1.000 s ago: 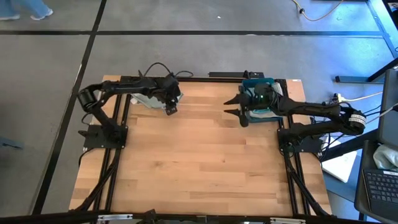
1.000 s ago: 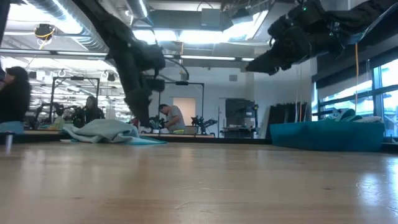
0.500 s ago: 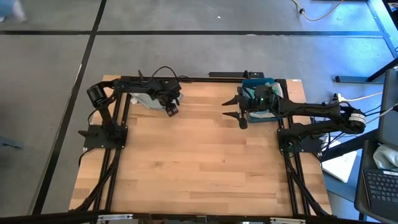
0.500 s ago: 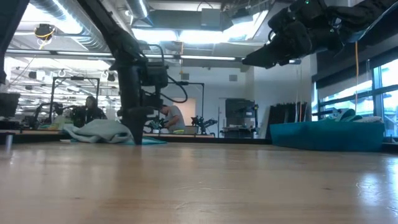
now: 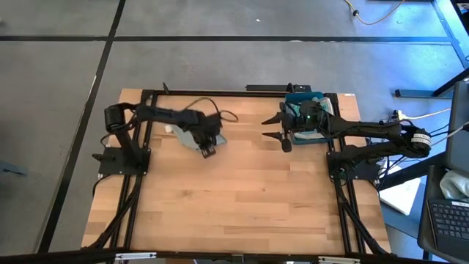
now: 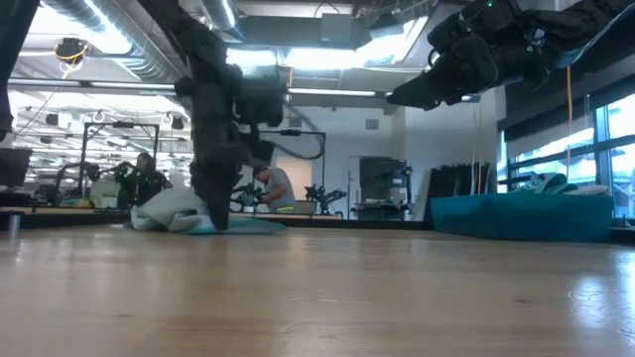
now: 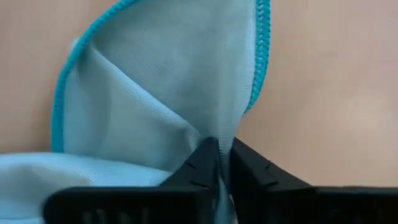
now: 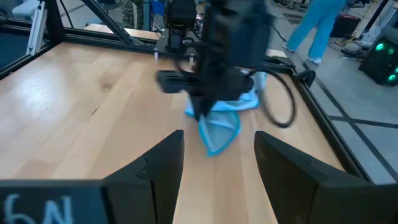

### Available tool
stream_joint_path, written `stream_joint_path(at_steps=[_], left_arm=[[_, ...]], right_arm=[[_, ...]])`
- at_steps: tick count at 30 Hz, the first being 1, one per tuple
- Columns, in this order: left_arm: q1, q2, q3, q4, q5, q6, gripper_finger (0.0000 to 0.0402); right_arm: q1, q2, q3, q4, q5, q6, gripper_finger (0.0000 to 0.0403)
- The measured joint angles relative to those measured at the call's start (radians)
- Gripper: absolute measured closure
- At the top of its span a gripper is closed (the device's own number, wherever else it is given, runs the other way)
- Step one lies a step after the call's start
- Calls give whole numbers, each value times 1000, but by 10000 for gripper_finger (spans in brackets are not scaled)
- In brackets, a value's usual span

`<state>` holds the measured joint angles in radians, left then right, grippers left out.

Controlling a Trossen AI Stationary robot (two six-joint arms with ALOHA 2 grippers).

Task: Fold microfiber towels
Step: Fold the light blue microfiber cloth

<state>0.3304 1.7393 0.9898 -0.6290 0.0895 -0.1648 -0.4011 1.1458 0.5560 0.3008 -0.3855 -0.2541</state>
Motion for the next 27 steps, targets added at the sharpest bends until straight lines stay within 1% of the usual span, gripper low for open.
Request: stream_joint_path(at_steps=[3, 8, 10, 13, 15, 16, 17, 19, 21, 24, 27], left_arm=[[-104, 0, 21, 5, 8, -31, 395], [-266, -1, 58, -1, 17, -113, 396], [-320, -1, 97, -40, 2, -132, 399], [-387, -2, 172, -116, -74, -149, 399], [-421, -2, 239, -194, -157, -150, 400], [-435, -2, 278, -233, -203, -151, 400], [-449, -3, 316, -272, -255, -158, 400], [-468, -5, 382, -332, -346, -173, 400], [-476, -5, 437, -361, -402, -185, 401], [-476, -5, 504, -370, -424, -199, 401], [-482, -5, 533, -371, -423, -200, 401]], right_arm=[[0, 0, 0, -14, 0, 8, 205], [0, 0, 0, -97, 0, -2, 205], [1, 0, 0, -117, -10, -13, 205], [20, 9, -4, -98, -79, -17, 205], [49, 29, -5, -82, -170, -39, 205], [73, 45, -5, -66, -202, -53, 205], [99, 61, -5, -49, -209, -74, 205], [159, 104, -5, 11, -173, -112, 205], [220, 158, -5, 93, -97, -151, 205], [292, 235, 10, 218, 73, -202, 205], [326, 274, 42, 262, 204, -264, 205]])
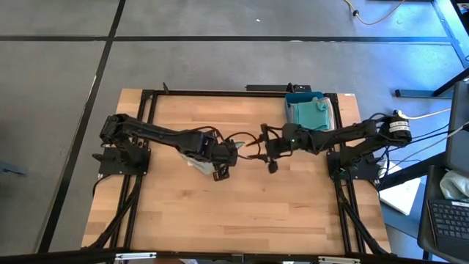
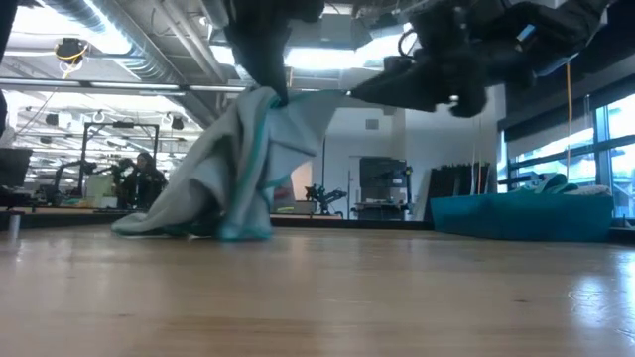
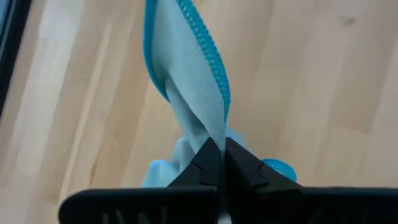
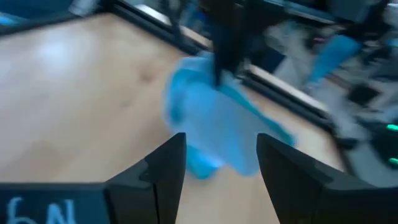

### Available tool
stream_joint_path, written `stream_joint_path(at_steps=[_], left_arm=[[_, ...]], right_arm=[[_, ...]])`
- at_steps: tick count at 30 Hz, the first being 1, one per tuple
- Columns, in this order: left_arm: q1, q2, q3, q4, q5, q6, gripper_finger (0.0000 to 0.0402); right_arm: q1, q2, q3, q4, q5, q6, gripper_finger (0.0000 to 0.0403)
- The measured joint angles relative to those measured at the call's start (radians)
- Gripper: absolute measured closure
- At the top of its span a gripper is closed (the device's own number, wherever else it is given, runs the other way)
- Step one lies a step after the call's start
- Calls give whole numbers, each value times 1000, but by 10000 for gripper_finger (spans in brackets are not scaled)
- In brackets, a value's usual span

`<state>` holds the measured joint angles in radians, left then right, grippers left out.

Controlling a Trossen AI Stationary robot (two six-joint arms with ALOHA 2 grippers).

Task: Fold microfiber towels
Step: Fold the light blue microfiber cloth

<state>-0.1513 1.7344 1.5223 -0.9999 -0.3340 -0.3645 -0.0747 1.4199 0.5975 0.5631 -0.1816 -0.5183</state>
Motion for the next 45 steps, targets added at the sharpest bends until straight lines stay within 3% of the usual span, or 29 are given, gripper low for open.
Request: stream_joint_path(at_steps=[3, 7, 14, 24, 30, 36, 45], left_arm=[[-12, 0, 3, -4, 7, 0, 401], [-28, 0, 3, -11, 13, -2, 401], [-36, 0, 3, -11, 14, -35, 401], [-41, 0, 3, 6, 13, -48, 401], [-51, 0, 3, 5, 13, -48, 401], [-60, 0, 3, 5, 13, -46, 401], [-68, 0, 3, 3, 6, -47, 401]], right_arm=[[11, 4, 24, 4, 75, -42, 205], [12, 4, 30, 8, 92, -94, 205], [16, 8, 30, 59, -10, -145, 205], [16, 169, 33, 246, -28, -207, 205], [15, 190, 52, 252, -22, -220, 212], [14, 189, 52, 242, -22, -222, 269], [13, 189, 52, 229, -22, -224, 391]])
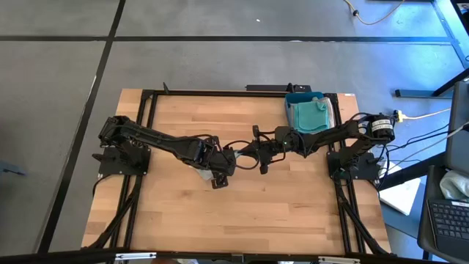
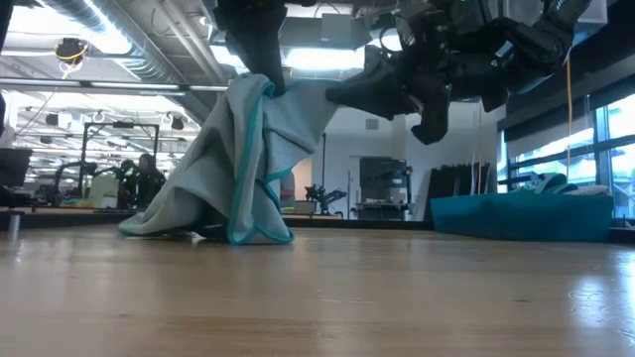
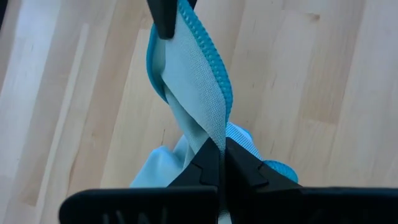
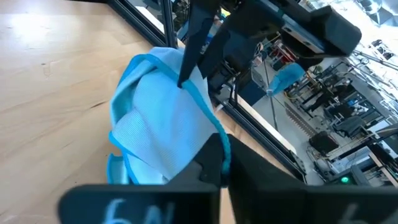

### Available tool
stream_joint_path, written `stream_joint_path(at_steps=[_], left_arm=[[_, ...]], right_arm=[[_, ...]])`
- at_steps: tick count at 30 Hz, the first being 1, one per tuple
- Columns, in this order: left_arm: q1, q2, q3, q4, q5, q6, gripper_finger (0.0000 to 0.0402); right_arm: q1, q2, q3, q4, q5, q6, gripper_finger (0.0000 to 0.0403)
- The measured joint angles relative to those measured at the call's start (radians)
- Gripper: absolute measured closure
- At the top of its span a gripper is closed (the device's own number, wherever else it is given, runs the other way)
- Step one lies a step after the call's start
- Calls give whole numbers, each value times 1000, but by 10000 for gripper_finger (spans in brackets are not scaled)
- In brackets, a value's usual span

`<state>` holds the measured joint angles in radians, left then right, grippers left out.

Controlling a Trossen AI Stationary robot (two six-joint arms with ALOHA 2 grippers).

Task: Fold microfiber towels
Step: Fold the light blue microfiber cloth

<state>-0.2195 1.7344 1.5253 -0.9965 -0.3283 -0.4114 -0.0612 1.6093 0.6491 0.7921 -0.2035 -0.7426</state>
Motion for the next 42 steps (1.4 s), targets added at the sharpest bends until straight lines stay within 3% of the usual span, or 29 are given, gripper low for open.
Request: stream_joint_path(at_steps=[8, 13, 20, 27, 32, 37, 42], left_arm=[[1, 0, 2, -77, -11, 1, 394], [-5, -10, 1, -260, -52, -7, 370], [-25, -53, 30, -588, -133, -163, 340], [-92, -140, 35, -546, -218, -295, 341], [-171, -144, 23, -314, -296, -275, 338], [-213, -140, -110, -24, -363, -211, 320], [-224, -140, -243, -3, -450, -292, 298]], right_arm=[[1, -19, 10, -3, 0, -57, 398], [0, -58, 76, -41, 6, -64, 399], [5, -68, 301, -387, 91, -178, 400], [8, -67, 479, -602, 170, -173, 401], [-1, -66, 540, -630, 257, -179, 399], [-7, -66, 611, -722, 264, -169, 399], [3, -65, 690, -838, 266, -185, 398]])
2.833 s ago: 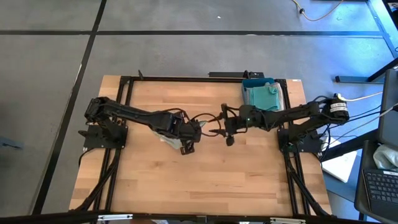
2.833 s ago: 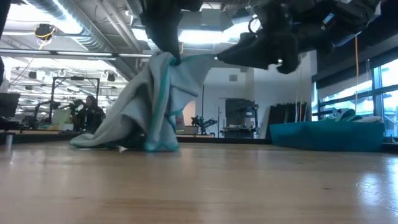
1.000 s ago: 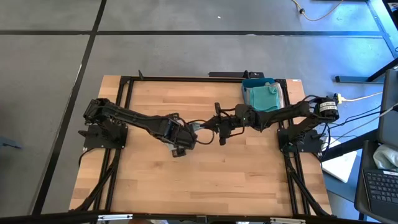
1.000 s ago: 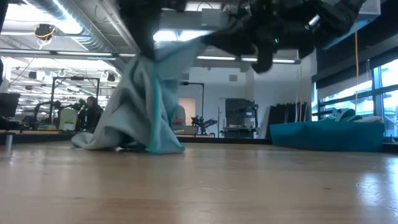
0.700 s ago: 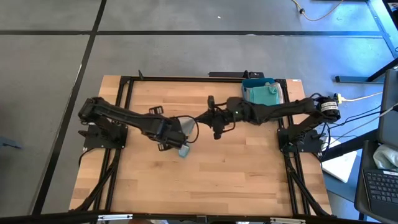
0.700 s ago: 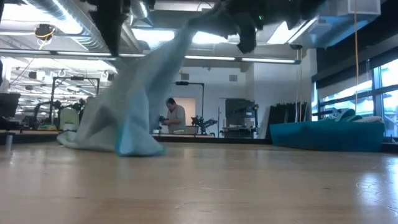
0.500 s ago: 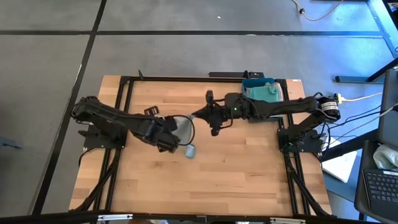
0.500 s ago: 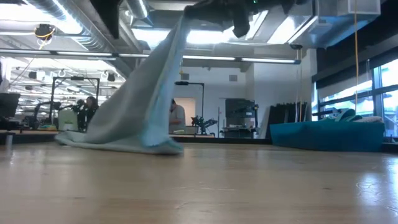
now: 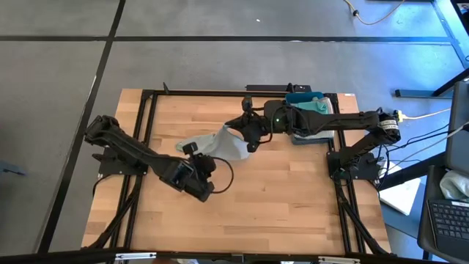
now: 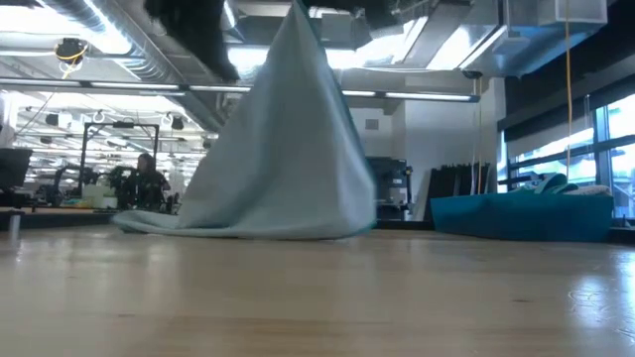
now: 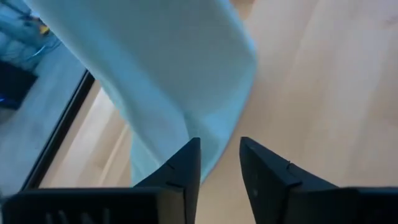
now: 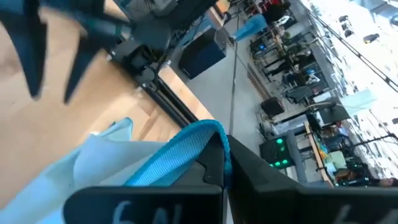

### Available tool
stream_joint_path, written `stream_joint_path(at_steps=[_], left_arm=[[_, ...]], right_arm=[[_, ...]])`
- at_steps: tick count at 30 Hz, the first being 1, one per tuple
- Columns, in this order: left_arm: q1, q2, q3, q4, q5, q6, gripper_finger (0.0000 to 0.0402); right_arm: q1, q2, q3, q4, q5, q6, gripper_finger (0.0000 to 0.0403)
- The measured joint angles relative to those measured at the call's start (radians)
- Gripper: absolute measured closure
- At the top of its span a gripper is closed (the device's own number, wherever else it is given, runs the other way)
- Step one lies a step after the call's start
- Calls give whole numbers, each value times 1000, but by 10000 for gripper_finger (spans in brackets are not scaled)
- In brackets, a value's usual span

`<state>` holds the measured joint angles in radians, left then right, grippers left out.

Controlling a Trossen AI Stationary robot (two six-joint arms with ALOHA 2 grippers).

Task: Fold microfiber towels
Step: Fold the light blue microfiber cloth

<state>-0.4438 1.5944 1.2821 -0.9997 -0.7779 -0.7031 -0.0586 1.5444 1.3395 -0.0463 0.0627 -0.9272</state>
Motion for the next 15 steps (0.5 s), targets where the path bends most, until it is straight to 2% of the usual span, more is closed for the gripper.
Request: stream_joint_path(at_steps=[5, 10, 15], left_arm=[[-3, 1, -102, 74, -64, -26, 290], [-20, 1, -181, 173, -95, -23, 289], [-62, 1, -224, 217, -135, -29, 289]], right_arm=[[-1, 0, 142, -95, 48, -24, 397], [0, 0, 277, -144, 52, -43, 399], [11, -1, 340, -210, 37, -56, 393]])
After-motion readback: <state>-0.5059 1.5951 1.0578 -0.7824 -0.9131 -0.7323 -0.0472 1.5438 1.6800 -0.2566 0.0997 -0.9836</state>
